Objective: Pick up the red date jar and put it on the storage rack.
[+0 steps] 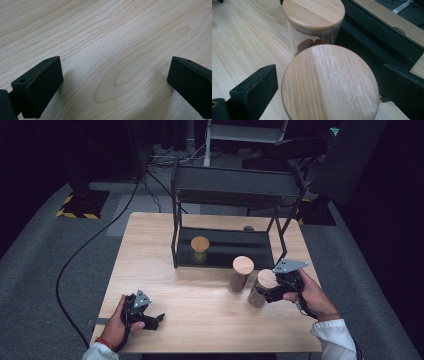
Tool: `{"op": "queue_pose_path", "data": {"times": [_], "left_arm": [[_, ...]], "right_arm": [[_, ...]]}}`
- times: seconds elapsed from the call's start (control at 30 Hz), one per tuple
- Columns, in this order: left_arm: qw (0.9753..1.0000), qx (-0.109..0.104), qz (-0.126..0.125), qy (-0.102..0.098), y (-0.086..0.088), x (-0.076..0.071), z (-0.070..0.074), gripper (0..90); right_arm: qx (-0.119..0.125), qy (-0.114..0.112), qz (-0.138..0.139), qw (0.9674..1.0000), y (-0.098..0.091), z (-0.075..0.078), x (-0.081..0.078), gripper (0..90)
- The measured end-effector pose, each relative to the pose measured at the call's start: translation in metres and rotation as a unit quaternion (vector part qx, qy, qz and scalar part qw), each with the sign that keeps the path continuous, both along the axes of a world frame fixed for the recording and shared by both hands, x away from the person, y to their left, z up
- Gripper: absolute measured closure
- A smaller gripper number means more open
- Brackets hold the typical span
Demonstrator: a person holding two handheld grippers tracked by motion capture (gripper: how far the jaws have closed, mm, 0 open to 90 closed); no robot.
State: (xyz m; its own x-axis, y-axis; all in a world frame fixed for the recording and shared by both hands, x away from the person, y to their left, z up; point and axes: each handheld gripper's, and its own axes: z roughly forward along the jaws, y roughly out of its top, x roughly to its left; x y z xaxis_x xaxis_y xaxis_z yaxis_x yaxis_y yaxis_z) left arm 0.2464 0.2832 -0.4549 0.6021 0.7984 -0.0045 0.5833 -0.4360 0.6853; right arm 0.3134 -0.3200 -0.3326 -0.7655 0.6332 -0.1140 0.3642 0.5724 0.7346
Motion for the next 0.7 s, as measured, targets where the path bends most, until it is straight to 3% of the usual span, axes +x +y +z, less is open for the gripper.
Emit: {"op": "queue_pose_path", "data": {"times": [0.7], "left_arm": [[1.0, 0.0, -0.001, 0.0, 0.0, 0.0, 0.0, 0.0]], "right_arm": [[-0.014, 0.031, 0.025, 0.9991, 0.028, 0.017, 0.032, 2.2]]}}
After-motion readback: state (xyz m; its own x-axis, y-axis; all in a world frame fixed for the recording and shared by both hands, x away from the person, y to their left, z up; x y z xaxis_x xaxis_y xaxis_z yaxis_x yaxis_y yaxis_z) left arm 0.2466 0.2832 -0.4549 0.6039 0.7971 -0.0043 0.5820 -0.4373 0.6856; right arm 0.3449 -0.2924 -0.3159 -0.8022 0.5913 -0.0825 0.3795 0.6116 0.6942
